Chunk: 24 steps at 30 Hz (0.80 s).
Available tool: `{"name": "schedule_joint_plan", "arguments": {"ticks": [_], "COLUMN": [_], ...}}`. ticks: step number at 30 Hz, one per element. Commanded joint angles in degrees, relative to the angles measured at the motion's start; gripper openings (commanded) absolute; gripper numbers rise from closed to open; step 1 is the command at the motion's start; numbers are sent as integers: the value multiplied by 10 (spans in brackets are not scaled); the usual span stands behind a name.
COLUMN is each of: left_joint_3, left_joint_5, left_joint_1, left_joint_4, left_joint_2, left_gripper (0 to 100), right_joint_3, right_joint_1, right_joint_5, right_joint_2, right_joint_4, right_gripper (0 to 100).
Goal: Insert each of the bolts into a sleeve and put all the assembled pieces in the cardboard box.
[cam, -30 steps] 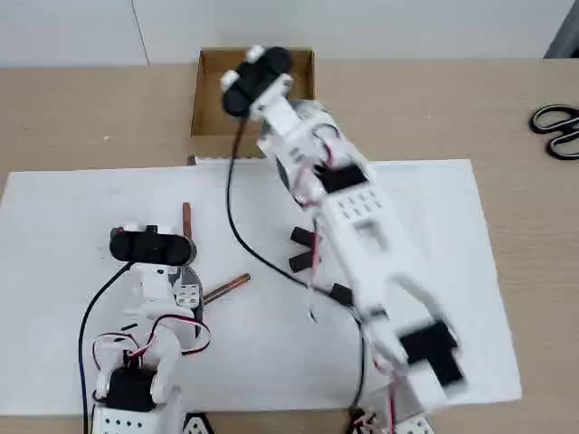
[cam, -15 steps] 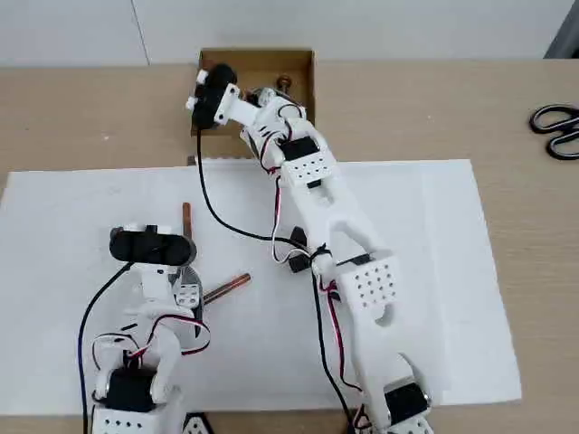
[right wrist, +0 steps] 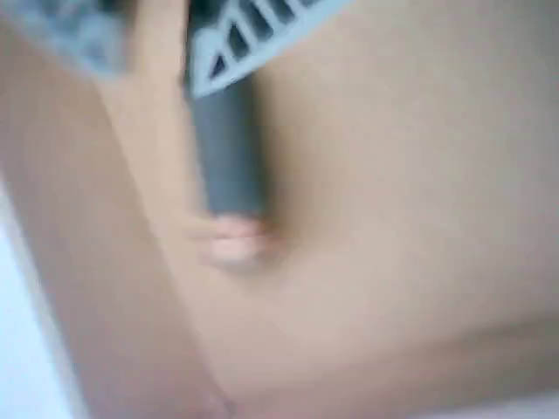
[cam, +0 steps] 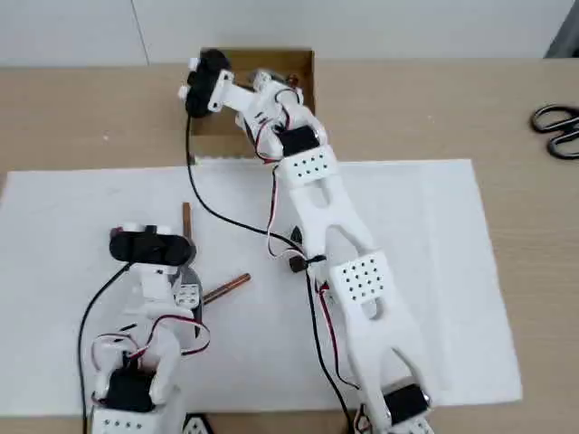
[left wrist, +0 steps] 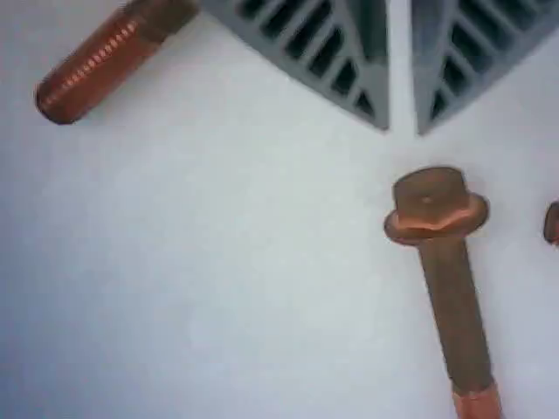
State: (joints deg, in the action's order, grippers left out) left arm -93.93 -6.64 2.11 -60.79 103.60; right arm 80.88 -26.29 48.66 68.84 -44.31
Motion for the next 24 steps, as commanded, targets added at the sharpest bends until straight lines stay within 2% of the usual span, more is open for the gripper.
{"name": "schedule_joint_plan", "arguments": {"ticks": [1, 4, 11, 14, 20, 24], "left_joint_3": [1, 1, 1, 1, 2, 2], "left_joint_5": [0, -1, -1, -1, -1, -1], "left_joint_1": [0, -1, -2, -2, -2, -2], "left_joint_4": [14, 14, 12, 12, 12, 12], "left_joint_2": [6, 6, 6, 6, 6, 6], "left_gripper": [6, 6, 6, 6, 6, 6], "right_joint_3": [126, 155, 156, 156, 156, 83], "right_joint_1": [-17, -21, -19, -13, 0, 1], "right_joint_5": [3, -8, -170, -197, -200, -201], "right_joint_2": [-8, -14, -101, -124, -181, -228], "right_joint_4": [-138, -255, -491, -516, -524, -531], "right_gripper": [2, 3, 3, 3, 3, 4]}}
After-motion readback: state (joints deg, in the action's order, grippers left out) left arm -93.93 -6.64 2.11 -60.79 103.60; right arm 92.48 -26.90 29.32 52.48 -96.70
